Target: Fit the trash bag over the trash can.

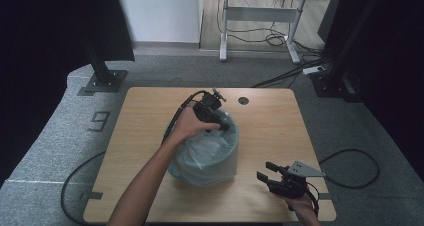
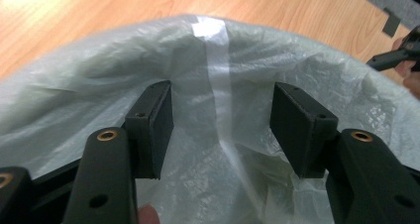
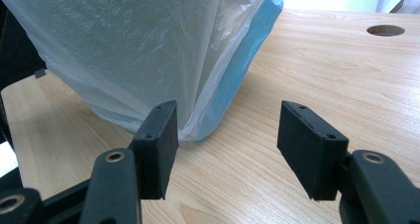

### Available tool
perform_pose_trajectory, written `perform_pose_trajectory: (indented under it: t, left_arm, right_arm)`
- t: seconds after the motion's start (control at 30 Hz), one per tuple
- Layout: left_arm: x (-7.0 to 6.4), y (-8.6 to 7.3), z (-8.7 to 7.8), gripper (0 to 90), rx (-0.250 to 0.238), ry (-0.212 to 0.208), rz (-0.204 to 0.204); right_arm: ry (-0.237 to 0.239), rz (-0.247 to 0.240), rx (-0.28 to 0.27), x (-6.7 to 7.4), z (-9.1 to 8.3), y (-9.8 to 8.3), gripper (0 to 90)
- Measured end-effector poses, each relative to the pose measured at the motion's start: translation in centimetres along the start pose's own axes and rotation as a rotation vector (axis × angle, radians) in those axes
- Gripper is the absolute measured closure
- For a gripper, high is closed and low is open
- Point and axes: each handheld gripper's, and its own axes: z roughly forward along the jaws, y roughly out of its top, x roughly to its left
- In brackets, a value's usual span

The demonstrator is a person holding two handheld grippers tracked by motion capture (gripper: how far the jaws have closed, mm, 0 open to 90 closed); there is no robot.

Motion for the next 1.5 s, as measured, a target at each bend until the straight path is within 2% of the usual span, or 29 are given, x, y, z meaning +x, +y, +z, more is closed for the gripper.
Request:
perform_pose_trajectory:
  t: [0.17, 0.23, 0.3, 0.4, 0.47, 0.77, 0.87, 1.07, 1.3, 1.5]
  left_arm:
    - [-0.1, -0.1, 0.1, 41.2, 0.004, -0.003, 0.01]
    - [-0.1, -0.4, -0.6, 40.8, -0.024, -0.002, 0.013]
    - [-0.1, -0.8, -1.9, 40.8, -0.072, -0.008, 0.013]
    - [-0.3, -1.5, -3.5, 40.5, -0.107, -0.003, 0.02]
    - [-0.4, -2.2, -4.4, 40.4, -0.124, -0.006, 0.02]
    - [-0.6, -6.5, -7.3, 40.0, -0.121, 0.035, 0.03]
    - [-0.7, -7.7, -8.0, 40.3, -0.126, 0.032, 0.028]
    - [-0.7, -8.9, -7.6, 40.2, -0.091, 0.024, 0.032]
    - [-1.0, -8.9, -5.6, 40.5, 0.013, 0.011, 0.053]
    - [-1.1, -8.8, -4.8, 40.7, 0.069, 0.012, 0.057]
  right_arm:
    - [0.003, -0.004, 0.001, 0.1, 0.0, 0.1, 40.0]
    - [0.003, -0.004, 0.003, 0.1, 0.0, 0.0, 40.1]
    - [0.001, -0.002, 0.002, 0.1, 0.0, 0.0, 40.1]
    - [0.0, 0.0, 0.001, 0.0, 0.0, 0.0, 40.0]
    - [-0.001, -0.001, 0.0, 0.0, 0.0, 0.0, 40.0]
    - [-0.001, -0.001, -0.001, 0.2, 0.1, 0.1, 40.0]
    - [0.001, -0.004, 0.004, 0.3, 0.2, 0.1, 40.0]
    - [0.004, -0.005, 0.011, 0.4, 0.5, 0.1, 40.0]
    - [0.004, -0.004, 0.011, 0.4, 0.5, 0.0, 40.0]
    - [0.0, -0.017, 0.019, 0.5, 0.6, 0.0, 40.0]
